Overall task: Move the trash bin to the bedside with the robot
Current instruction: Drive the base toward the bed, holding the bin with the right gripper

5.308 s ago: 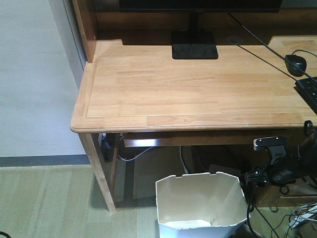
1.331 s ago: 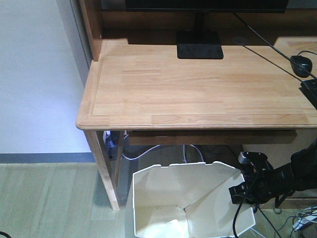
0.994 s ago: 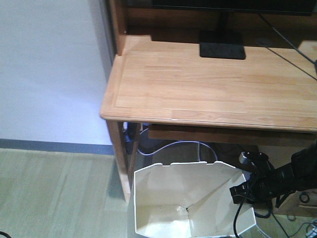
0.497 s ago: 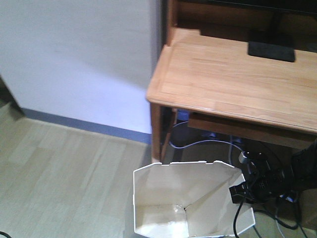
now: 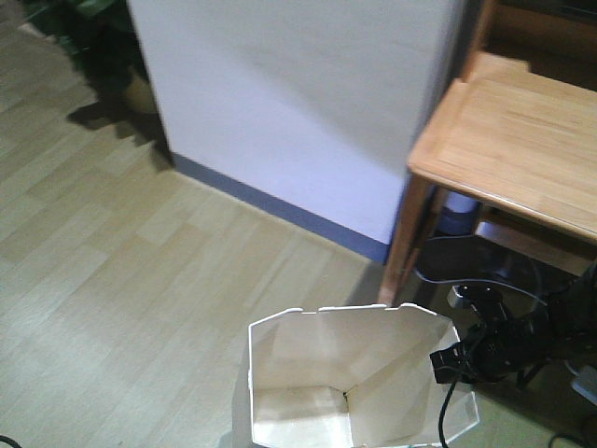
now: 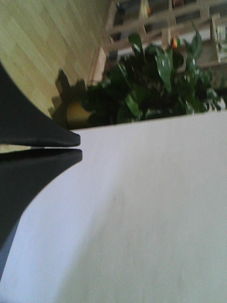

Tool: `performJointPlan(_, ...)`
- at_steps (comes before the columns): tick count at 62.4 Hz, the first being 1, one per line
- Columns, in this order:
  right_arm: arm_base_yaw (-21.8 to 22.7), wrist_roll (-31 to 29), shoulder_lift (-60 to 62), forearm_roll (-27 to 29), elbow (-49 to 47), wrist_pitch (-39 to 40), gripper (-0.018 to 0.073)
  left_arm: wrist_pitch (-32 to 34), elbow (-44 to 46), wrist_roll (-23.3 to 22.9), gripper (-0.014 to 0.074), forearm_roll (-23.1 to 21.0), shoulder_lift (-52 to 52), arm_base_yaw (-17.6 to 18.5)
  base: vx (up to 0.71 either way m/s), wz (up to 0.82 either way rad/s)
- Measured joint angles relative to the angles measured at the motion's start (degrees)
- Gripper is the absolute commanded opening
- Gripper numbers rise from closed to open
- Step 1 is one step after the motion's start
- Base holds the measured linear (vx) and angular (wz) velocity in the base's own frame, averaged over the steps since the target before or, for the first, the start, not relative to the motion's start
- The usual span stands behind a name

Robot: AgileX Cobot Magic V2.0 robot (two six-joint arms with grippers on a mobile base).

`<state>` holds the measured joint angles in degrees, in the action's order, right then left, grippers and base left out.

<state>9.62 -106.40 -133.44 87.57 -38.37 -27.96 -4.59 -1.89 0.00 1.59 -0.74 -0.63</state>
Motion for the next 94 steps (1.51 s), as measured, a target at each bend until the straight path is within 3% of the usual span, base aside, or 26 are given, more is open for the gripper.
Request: performJointPlan(94, -0.1, 0.0, 0.0, 0.0, 0.0, -0.7, -0.0005, 0.0, 0.0, 0.0, -0.0006, 0.0, 0.0, 0.0, -0.02, 0.57)
